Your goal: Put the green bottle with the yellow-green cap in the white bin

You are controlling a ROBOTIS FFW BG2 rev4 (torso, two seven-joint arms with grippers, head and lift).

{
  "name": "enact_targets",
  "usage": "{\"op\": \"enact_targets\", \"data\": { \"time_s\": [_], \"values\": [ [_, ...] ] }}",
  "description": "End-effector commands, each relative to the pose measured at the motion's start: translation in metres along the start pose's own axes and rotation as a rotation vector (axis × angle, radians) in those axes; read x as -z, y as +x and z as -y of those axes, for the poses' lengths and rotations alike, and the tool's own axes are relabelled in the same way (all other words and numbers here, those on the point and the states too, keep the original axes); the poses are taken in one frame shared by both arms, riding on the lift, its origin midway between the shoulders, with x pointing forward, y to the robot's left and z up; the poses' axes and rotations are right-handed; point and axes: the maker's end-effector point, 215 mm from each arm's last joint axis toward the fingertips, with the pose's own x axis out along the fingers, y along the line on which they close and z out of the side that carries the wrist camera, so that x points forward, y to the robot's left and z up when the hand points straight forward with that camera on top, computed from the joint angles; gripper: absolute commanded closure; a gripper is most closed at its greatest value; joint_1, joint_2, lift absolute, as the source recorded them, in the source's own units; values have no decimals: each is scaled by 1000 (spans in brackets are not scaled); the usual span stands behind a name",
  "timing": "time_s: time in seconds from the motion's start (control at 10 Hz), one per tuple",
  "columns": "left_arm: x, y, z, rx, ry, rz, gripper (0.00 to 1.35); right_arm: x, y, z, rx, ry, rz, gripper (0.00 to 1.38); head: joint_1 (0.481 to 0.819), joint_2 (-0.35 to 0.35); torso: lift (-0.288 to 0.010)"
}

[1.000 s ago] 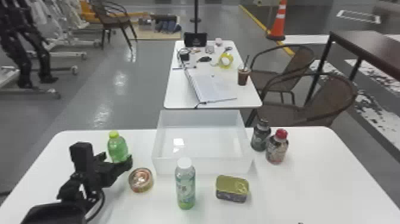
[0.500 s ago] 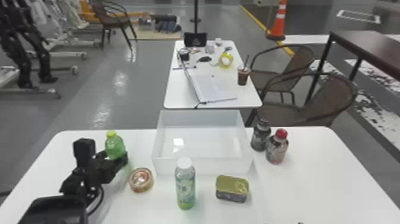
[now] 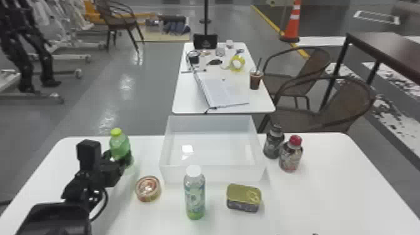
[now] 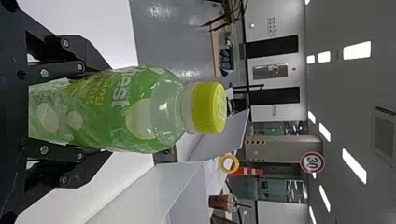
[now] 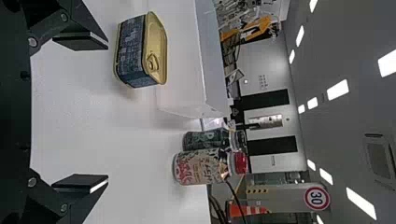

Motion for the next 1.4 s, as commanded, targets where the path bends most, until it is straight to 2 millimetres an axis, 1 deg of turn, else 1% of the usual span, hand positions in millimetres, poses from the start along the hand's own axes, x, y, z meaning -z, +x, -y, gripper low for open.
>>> {"op": "enact_targets", "data": {
  "time_s": [0.0,0.1,0.2,0.3,0.4,0.5,0.6,0.7,0.8,0.9,1.0,1.1,1.2,1.3],
  "values": [
    [-37,-4,3,-6,76,51,765,0,0,0,0,0,0,271,549,0,-100],
    [-75,-3,14,3,134,97,765,0,0,0,-1,0,0,271,549,0,-100],
    [-105,-2,31,29,182,139,765,0,1,0,-1,0,0,271,549,0,-100],
    [-137,0,57,72,231,185,765,0,1,0,-3,0,0,271,549,0,-100],
    [-150,3,84,122,244,207,765,0,1,0,-3,-1,0,271,549,0,-100],
    [-158,7,121,189,268,219,765,0,2,0,-2,1,0,271,549,0,-100],
    [-158,10,151,246,329,206,765,0,3,-2,-7,1,1,271,549,0,-100],
    [-156,13,176,293,412,190,765,1,3,-2,-6,3,0,271,549,0,-100],
    [-150,18,201,339,492,172,765,2,3,-3,-7,3,-2,271,549,0,-100],
    [-137,21,222,382,556,149,765,0,4,-3,-9,2,1,271,549,0,-100],
    [-123,25,238,416,638,123,765,1,4,-3,-10,2,0,271,549,0,-100],
    [-110,29,248,444,729,93,765,0,5,-3,-10,2,1,271,549,0,-100],
    [-101,34,247,451,791,63,739,1,5,-3,-11,4,0,271,549,0,-100],
    [-100,35,244,444,811,60,578,0,5,-4,-15,3,1,271,549,0,-100]
  ]
}}
